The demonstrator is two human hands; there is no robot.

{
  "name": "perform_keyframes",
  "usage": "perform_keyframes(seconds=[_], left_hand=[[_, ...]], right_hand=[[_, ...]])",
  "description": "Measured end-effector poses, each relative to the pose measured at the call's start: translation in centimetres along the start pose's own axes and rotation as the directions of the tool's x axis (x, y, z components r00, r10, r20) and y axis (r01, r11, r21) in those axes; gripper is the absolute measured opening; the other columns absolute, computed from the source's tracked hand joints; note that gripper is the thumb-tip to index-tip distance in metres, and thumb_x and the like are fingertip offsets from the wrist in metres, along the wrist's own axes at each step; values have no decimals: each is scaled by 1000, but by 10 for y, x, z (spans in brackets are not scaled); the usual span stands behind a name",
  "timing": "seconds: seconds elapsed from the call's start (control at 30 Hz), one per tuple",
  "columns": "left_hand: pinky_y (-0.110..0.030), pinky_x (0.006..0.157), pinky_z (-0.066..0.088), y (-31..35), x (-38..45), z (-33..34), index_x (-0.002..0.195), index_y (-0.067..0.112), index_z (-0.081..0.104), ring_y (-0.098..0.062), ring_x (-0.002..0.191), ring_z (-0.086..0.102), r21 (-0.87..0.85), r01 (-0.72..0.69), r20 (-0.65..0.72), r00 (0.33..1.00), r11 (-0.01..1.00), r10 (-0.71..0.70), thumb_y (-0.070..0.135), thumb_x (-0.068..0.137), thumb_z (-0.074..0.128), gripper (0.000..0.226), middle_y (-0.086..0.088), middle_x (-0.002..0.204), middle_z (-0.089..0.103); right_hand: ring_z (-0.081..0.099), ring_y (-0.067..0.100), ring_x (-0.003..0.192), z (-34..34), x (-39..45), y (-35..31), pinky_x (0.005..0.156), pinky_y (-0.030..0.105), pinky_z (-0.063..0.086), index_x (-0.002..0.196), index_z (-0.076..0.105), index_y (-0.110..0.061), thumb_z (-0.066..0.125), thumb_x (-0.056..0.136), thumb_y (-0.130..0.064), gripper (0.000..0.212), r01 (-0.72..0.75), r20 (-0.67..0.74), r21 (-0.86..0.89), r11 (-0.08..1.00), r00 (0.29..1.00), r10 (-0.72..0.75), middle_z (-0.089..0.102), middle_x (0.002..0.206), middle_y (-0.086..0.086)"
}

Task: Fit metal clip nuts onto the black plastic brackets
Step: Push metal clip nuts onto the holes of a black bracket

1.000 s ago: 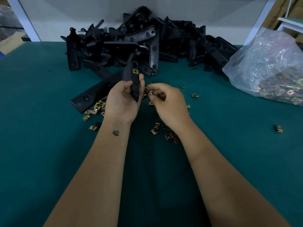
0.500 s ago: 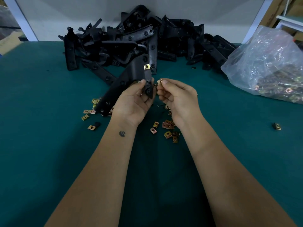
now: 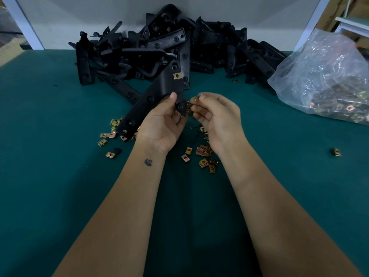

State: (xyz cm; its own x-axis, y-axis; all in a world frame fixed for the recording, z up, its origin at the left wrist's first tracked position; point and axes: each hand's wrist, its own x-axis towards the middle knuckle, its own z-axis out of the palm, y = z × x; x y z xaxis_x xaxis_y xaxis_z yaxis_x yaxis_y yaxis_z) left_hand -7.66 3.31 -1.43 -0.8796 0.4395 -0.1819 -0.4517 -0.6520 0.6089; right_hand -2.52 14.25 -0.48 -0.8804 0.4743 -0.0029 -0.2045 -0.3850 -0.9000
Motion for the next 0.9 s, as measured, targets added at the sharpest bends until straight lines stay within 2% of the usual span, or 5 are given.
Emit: perform_keyframes(seconds=[0.2, 0.3, 0.53, 0.77, 0.9], left_hand=[[-20, 73, 56, -1, -1, 0, 101, 12, 66, -8, 78, 69, 26, -3, 37, 999, 1000, 2, 16, 96, 58, 10, 2, 86, 74], [-19, 75, 56, 0, 0, -1, 102, 11, 67, -9, 79, 69, 43, -2, 44, 999, 999, 0, 17, 93, 61, 13, 1, 87, 74], [-13, 60, 50, 0, 1, -4, 98, 13, 66, -6, 69, 63, 84, 15, 25, 1000, 996, -17, 19, 92, 63, 9, 4, 81, 71], [-13, 59, 50, 0, 1, -5, 99, 13, 67, -4, 68, 64, 129, 8, 65, 998, 992, -16, 16, 85, 67, 15, 3, 83, 72], [-14, 60, 52, 0, 1, -5, 96, 14, 68, -4, 68, 66, 133, -6, 82, 997, 991, -5, 16, 83, 67, 14, 4, 82, 73]], right_hand=[[61, 11, 77, 0, 1, 3, 73, 22, 53, 96, 73, -15, 60, 93, -1, 19, 11, 55, -94, 996, 998, -6, 70, 82, -1], [63, 14, 81, 1, 2, 4, 76, 25, 53, 93, 72, -12, 62, 92, 0, 16, 17, 64, -124, 992, 998, -9, 71, 87, 3], [64, 14, 80, 0, 2, 5, 75, 28, 52, 89, 72, -15, 62, 92, -3, 16, 27, 98, -192, 981, 995, -9, 71, 86, 3], [66, 21, 91, -1, 4, 5, 91, 37, 52, 105, 69, -8, 62, 91, 0, 18, 38, 103, -151, 988, 994, -22, 71, 102, 14], [65, 20, 88, -1, 4, 4, 92, 36, 53, 105, 66, -10, 62, 90, 3, 20, 36, 105, -121, 992, 994, -23, 67, 94, 12]])
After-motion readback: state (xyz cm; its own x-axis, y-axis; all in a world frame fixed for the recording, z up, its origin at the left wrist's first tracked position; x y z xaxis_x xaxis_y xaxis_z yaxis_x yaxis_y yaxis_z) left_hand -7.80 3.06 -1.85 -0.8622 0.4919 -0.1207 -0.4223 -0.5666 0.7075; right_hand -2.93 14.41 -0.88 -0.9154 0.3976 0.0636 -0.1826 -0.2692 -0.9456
